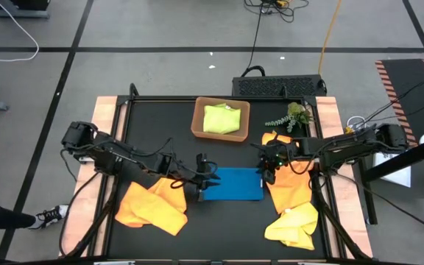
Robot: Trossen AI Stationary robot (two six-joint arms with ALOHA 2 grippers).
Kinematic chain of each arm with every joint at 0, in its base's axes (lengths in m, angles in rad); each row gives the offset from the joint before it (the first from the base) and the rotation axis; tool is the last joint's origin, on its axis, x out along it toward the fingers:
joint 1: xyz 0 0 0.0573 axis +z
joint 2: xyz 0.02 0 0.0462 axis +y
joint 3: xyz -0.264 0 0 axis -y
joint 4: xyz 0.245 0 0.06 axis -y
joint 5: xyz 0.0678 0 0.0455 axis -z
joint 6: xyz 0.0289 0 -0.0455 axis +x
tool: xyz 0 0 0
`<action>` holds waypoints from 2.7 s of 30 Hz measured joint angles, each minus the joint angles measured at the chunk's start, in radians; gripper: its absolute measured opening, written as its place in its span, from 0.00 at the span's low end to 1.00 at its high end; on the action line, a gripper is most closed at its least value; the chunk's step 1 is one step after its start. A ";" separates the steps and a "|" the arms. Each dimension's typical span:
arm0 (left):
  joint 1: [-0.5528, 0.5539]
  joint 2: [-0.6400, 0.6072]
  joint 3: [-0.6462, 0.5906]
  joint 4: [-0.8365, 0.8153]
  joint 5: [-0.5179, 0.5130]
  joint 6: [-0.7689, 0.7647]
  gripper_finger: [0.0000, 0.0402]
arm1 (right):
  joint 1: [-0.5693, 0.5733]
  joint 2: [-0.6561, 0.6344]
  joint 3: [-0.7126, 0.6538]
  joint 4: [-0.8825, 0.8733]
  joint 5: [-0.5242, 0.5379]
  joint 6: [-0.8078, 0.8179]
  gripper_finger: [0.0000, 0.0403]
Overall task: Fold microfiber towels
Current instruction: Fold the blue microfiber towel
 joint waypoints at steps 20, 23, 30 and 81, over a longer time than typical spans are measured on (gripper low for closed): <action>0.079 0.210 0.000 0.250 0.075 -0.103 0.48 | -0.053 0.000 -0.206 0.297 -0.013 0.085 0.55; 0.083 0.209 0.000 0.260 0.074 -0.103 0.48 | -0.079 0.000 -0.218 0.331 -0.013 0.081 0.56; 0.083 0.208 0.000 0.269 0.083 -0.100 0.48 | -0.118 -0.008 -0.218 0.410 -0.016 0.022 0.56; 0.100 0.213 0.000 0.373 0.128 -0.129 0.48 | 0.030 0.062 -0.161 0.684 -0.097 -0.009 0.01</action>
